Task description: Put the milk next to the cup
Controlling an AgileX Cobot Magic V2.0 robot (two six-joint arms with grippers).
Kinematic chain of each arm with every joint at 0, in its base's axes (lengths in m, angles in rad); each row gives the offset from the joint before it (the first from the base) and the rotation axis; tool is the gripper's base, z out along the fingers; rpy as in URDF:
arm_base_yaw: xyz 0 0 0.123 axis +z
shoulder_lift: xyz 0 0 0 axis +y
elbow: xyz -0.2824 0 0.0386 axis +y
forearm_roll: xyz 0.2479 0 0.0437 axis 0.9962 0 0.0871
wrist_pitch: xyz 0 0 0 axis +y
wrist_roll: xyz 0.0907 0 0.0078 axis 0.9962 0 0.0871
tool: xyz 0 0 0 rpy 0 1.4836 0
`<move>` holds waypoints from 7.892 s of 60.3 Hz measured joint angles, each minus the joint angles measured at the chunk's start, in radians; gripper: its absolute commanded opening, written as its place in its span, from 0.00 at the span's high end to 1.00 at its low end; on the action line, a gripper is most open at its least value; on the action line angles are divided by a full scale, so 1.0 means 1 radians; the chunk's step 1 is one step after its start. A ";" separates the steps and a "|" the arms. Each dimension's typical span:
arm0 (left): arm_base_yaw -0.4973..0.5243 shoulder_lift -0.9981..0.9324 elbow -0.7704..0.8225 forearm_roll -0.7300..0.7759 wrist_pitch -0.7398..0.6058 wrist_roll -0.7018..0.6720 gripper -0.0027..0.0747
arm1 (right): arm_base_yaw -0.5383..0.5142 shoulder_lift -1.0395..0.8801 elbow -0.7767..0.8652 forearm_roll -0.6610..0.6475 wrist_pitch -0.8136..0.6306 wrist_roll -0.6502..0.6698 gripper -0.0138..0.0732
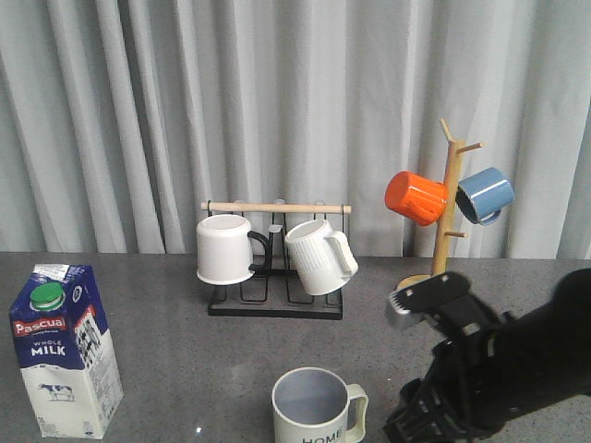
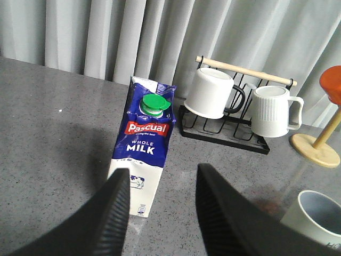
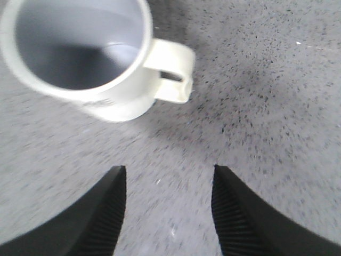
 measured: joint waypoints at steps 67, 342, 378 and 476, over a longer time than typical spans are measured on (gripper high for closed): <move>0.000 0.244 -0.303 0.003 0.400 0.088 0.20 | 0.000 -0.819 0.775 0.010 -0.160 -0.032 0.85; -0.384 1.293 -1.107 -0.062 0.749 0.228 0.30 | 0.000 -0.819 0.775 0.030 -0.157 -0.027 0.85; -0.384 1.107 -1.107 -0.061 0.749 0.228 0.44 | 0.000 -0.819 0.775 0.030 -0.175 -0.027 0.85; -0.384 0.274 -0.263 0.083 0.467 0.174 0.98 | 0.000 -0.819 0.775 0.028 -0.507 0.061 0.85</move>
